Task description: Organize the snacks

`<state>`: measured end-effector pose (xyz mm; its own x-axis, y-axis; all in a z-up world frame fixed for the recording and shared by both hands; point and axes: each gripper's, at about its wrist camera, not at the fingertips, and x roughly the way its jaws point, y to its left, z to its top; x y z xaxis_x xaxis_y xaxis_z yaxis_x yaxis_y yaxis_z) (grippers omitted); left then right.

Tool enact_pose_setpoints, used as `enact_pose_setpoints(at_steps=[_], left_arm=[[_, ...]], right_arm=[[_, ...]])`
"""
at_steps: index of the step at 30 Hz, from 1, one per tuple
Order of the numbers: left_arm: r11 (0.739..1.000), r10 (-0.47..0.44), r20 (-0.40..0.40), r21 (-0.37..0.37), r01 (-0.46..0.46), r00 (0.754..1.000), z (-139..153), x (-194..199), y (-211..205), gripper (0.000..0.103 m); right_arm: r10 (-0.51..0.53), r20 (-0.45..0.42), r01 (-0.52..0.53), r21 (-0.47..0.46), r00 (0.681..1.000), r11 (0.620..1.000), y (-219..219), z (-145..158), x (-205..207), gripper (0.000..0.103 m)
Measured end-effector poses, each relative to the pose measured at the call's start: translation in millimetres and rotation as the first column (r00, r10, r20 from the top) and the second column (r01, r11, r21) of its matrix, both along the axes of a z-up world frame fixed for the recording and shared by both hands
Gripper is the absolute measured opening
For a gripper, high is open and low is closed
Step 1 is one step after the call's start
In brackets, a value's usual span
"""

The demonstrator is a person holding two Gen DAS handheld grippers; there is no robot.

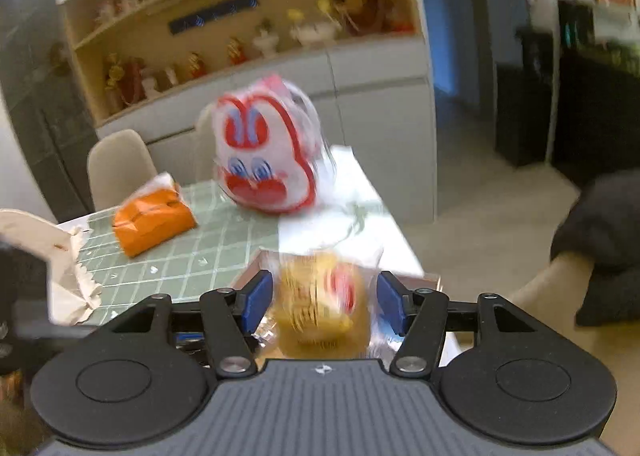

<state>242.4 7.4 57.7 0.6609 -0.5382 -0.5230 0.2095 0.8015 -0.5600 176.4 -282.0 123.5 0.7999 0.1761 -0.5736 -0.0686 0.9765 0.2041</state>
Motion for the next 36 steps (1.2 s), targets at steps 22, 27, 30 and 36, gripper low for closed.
enact_pose_setpoints(at_steps=[22,27,30,36], left_arm=[[0.862,0.371,-0.002,0.373,-0.343,0.929,-3.8,-274.9,151.4,0.027],[0.893,0.322,-0.009,0.335,-0.301,0.947,-8.4,-286.1,148.3,0.027],[0.899,0.295,-0.002,0.339,-0.277,0.956,-10.6,-281.1,140.3,0.027],[0.883,0.297,0.016,0.377,-0.281,0.955,-18.3,-266.5,127.3,0.036]], right_arm=[[0.425,-0.179,-0.438,-0.039,0.887,0.898,194.8,-70.1,-73.8,0.078],[0.467,-0.245,-0.488,-0.028,0.849,0.872,238.4,-99.3,-73.7,0.074],[0.461,-0.224,-0.489,-0.09,0.859,0.867,246.2,-103.7,-87.1,0.052],[0.453,-0.211,-0.481,-0.109,0.866,0.87,219.3,-103.1,-115.9,0.045]])
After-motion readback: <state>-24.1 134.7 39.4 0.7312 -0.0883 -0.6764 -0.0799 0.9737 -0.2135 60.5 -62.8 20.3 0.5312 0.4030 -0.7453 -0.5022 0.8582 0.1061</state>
